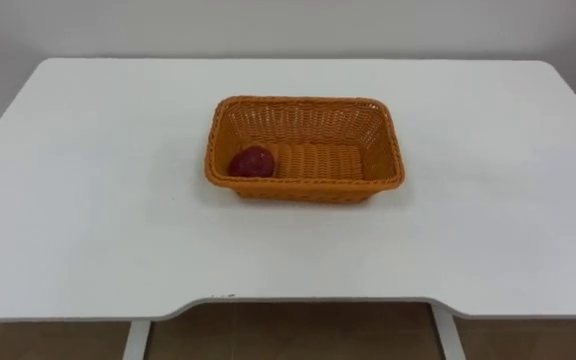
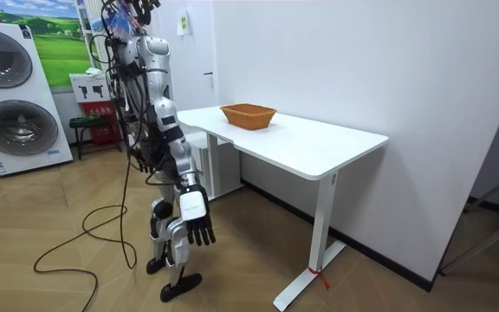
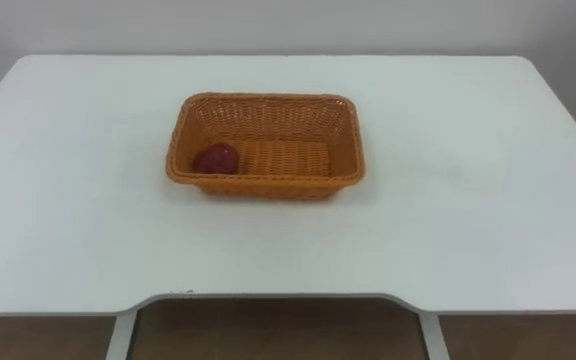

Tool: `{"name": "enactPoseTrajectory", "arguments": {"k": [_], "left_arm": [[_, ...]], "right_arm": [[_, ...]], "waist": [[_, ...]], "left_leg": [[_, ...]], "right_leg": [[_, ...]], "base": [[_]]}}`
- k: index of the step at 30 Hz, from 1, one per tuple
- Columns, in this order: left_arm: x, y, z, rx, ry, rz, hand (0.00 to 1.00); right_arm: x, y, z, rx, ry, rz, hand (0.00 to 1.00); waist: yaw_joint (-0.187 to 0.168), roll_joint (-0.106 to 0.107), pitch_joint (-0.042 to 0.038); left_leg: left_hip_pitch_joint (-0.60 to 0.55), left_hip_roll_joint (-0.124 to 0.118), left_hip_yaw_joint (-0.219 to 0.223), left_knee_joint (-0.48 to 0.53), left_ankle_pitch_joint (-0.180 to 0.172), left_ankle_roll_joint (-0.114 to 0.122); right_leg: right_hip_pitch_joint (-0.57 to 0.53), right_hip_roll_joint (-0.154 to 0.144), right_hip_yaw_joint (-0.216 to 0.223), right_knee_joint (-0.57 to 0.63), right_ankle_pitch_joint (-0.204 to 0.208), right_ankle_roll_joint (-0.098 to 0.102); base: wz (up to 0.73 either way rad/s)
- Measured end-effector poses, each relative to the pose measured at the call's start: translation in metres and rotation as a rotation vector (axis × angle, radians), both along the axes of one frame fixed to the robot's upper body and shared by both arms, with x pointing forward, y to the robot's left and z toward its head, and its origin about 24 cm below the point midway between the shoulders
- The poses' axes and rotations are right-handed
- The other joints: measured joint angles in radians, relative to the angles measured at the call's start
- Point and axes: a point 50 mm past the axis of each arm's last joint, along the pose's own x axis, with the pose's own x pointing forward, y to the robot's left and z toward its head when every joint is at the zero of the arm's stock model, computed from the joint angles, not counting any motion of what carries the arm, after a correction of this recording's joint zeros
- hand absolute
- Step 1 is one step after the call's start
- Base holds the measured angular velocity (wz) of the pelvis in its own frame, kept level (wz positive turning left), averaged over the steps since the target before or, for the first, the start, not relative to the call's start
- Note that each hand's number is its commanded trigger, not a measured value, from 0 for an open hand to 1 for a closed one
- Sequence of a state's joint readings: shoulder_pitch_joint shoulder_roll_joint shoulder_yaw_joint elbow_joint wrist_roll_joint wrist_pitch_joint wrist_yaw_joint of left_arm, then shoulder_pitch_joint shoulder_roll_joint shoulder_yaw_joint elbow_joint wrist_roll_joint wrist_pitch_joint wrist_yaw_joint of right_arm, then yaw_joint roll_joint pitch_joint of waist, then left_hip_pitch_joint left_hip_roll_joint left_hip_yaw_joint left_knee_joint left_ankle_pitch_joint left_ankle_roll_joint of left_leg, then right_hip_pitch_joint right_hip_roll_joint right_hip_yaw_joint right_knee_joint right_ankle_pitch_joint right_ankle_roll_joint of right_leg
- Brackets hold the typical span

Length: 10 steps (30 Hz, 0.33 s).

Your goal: Pick and place apple

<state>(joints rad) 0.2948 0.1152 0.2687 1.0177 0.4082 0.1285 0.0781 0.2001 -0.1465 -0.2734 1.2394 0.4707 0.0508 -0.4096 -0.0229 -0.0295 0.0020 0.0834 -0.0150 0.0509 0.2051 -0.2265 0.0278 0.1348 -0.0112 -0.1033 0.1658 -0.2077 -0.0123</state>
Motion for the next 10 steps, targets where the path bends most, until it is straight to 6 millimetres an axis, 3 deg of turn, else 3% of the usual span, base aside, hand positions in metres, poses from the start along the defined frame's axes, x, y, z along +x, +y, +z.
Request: {"name": "enactPoseTrajectory", "arguments": {"k": [10], "left_arm": [[-0.006,-0.007,-0.002,-0.017,0.04,-0.001,0.0]], "right_arm": [[-0.014,0.01,-0.004,0.117,0.085,0.216,0.0]], "waist": [[0.001,0.012,-0.0019]], "left_leg": [[0.018,-0.002,-0.001,0.0,-0.001,0.001]], "right_leg": [[0.009,-0.003,0.002,0.001,-0.004,0.001]], "base": [[0.01]]}}
